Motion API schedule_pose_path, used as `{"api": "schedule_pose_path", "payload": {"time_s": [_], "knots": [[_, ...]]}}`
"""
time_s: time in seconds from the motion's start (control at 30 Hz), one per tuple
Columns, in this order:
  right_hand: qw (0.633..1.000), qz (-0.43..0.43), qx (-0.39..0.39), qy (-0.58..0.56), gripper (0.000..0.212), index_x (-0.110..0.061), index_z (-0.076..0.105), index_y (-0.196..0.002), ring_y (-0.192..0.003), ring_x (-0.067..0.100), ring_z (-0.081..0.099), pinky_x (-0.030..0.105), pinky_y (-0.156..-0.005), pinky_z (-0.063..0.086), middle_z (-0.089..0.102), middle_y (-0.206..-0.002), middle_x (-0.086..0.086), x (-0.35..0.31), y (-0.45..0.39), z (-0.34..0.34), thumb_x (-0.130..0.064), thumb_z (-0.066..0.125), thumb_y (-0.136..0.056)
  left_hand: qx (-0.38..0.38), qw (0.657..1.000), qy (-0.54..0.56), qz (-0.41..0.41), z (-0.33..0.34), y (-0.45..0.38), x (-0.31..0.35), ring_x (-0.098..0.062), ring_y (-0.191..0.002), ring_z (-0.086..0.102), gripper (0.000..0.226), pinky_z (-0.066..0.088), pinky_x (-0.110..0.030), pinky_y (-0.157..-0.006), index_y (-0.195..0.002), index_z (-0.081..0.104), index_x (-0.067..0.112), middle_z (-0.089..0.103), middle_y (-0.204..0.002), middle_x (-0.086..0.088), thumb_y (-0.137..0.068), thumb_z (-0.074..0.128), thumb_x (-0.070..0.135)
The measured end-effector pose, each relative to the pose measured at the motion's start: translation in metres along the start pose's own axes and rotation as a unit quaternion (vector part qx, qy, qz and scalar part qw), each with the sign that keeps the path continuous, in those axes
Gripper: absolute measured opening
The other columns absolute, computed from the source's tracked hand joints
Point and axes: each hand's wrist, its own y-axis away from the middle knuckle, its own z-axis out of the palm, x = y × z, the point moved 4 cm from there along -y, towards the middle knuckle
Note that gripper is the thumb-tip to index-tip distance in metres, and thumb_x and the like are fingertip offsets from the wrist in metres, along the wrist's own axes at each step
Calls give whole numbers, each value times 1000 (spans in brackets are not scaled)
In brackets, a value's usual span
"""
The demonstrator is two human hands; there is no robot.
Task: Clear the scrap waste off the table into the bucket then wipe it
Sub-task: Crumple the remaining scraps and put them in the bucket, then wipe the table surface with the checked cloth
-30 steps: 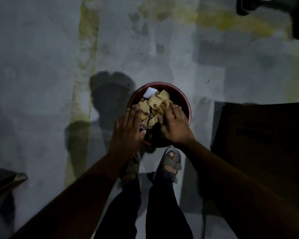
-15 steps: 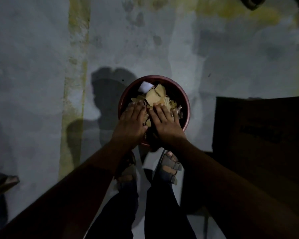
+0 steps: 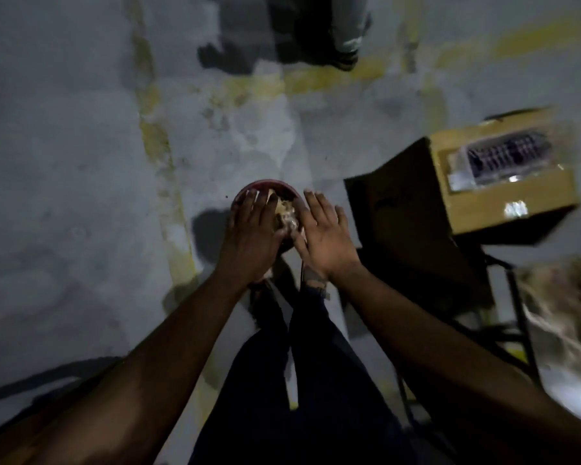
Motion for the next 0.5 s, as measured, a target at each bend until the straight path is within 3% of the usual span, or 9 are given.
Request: {"api": "schedule_pose_path", "payload": {"time_s": [0.1, 0.27, 0.37, 0.5], "knots": [[996, 46, 69, -20, 62, -17, 25, -158, -155, 28, 13, 58, -122, 18, 20, -167, 10, 3, 59, -64, -45, 35, -103, 31, 997, -18, 67, -60, 23, 54, -31, -152, 23, 74, 25, -50, -118, -153, 33, 7, 25, -164, -15, -91, 30, 46], [978, 113, 174, -15, 65, -15, 27, -158, -155, 27, 14, 56, -122, 18, 21, -167, 9, 31, 140, -146, -47, 35, -102, 57, 982, -33, 178, -105, 41, 151, -30, -149, 31, 70, 33, -49, -115, -154, 35, 9, 35, -161, -12, -96, 34, 48], [958, 167, 232, -29, 67, -16, 28, -157, -155, 26, 16, 55, -121, 21, 22, -167, 8, 68, 191, -177, -49, 36, -99, 51, 969, -45, 236, -115, 43, 218, -25, -153, 20, 71, 25, -48, -119, -158, 25, 15, 24, -166, -7, -98, 29, 52], [928, 256, 264, -57, 69, -18, 30, -156, -151, 30, 22, 51, -117, 27, 23, -166, 11, 131, 258, -197, -52, 34, -95, 42, 951, -45, 303, -115, 44, 311, -24, -154, 10, 69, 17, -46, -120, -160, 19, 18, 15, -168, -4, -102, 43, 47]]}}
